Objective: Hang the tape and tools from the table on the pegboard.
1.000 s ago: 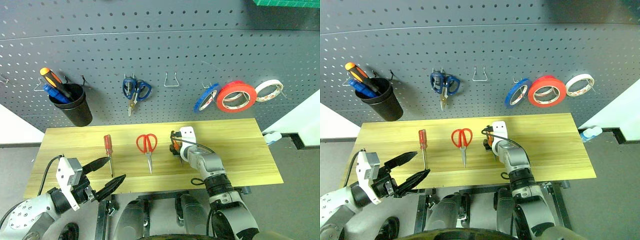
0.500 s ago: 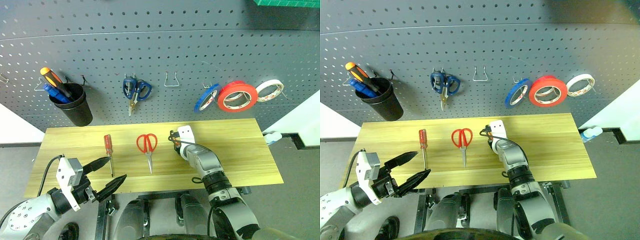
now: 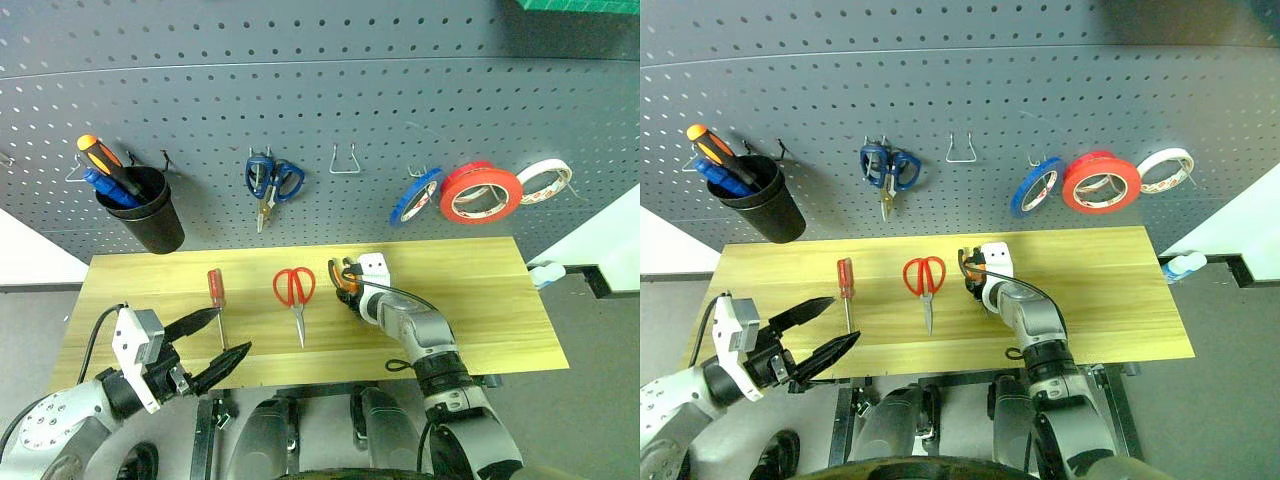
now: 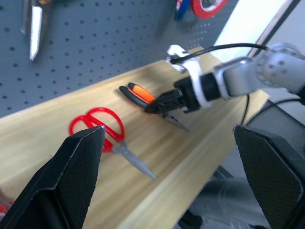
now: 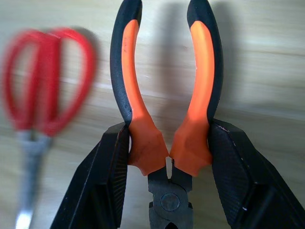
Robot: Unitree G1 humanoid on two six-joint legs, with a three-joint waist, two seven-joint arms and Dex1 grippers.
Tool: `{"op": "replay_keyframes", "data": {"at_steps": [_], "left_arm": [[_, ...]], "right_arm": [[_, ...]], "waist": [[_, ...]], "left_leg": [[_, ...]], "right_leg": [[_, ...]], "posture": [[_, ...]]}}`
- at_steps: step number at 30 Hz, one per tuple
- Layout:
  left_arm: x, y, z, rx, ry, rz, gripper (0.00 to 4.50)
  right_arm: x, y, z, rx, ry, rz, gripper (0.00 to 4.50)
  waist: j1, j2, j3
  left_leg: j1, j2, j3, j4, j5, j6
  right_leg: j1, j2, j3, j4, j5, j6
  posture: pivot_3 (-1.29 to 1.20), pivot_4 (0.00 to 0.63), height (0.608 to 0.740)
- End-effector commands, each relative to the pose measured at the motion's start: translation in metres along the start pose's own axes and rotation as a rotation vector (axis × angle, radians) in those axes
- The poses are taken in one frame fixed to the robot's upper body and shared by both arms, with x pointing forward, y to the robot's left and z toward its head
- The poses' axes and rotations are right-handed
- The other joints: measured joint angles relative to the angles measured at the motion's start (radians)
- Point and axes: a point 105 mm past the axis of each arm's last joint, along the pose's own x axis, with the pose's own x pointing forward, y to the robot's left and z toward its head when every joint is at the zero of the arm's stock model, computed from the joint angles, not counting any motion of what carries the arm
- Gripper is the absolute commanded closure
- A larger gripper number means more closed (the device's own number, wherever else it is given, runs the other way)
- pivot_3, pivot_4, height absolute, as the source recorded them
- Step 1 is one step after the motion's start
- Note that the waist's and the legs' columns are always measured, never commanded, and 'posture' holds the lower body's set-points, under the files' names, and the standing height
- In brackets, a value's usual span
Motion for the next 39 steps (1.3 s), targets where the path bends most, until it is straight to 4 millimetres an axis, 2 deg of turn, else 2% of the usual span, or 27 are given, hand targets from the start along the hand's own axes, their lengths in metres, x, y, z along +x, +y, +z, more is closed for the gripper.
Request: {"op": "replay_keyframes", "data": {"at_steps": [1,10,19,24,31,39], "left_arm": [[0.002,0.002,0.001,0.017,-0.014,-0.015,0.0],[0.0,0.014,0.01,0.008,-0.043,-0.039,0.0],[0.002,0.017,0.016,0.026,-0.062,-0.062,0.0],[0.004,0.02,0.018,0.049,-0.078,-0.056,0.0],[0.016,0.026,0.017,0.066,-0.118,-0.046,0.0],[0.026,0.036,0.019,0.103,-0.153,-0.037,0.0]], "right_arm": [[-0.017,0.003,0.023,0.002,-0.118,0.077,2.39],[-0.046,-0.007,0.037,0.024,-0.246,0.156,2.39],[-0.073,0.012,0.047,-0.026,-0.39,0.372,2.39],[-0.084,0.021,0.068,-0.075,-0.497,0.473,2.39],[-0.091,0.032,0.107,-0.107,-0.632,0.532,2.39],[-0.1,0.052,0.15,-0.129,-0.774,0.591,2.39]], "waist": [[0.0,-0.001,-0.001],[-0.006,-0.003,-0.007],[-0.005,-0.005,-0.048],[-0.006,-0.006,-0.076],[-0.006,-0.006,-0.098],[-0.004,-0.006,-0.104]], "left_leg": [[0.0,0.0,0.0,0.0,0.0,0.0],[0.001,0.0,0.0,0.0,0.001,-0.002],[0.002,0.0,0.001,0.006,0.002,-0.002],[0.006,0.0,0.003,0.013,0.001,-0.001],[0.02,0.001,0.004,0.014,0.002,-0.002],[0.021,0.001,0.005,0.014,0.003,-0.003]], "right_leg": [[0.0,0.0,0.0,-0.001,0.0,0.0],[0.0,0.001,-0.001,0.001,0.001,0.002],[0.003,0.004,-0.001,0.005,0.003,0.005],[0.009,0.005,-0.001,0.007,0.005,0.006],[0.022,0.006,0.001,0.007,0.006,0.003],[0.018,0.006,0.002,0.015,0.007,0.004]], "posture": [[0.06,0.148,0.736],[0.02,0.095,0.736],[0.0,0.038,0.736],[0.01,0.0,0.736],[0.01,0.0,0.736],[0.02,0.0,0.736]]}}
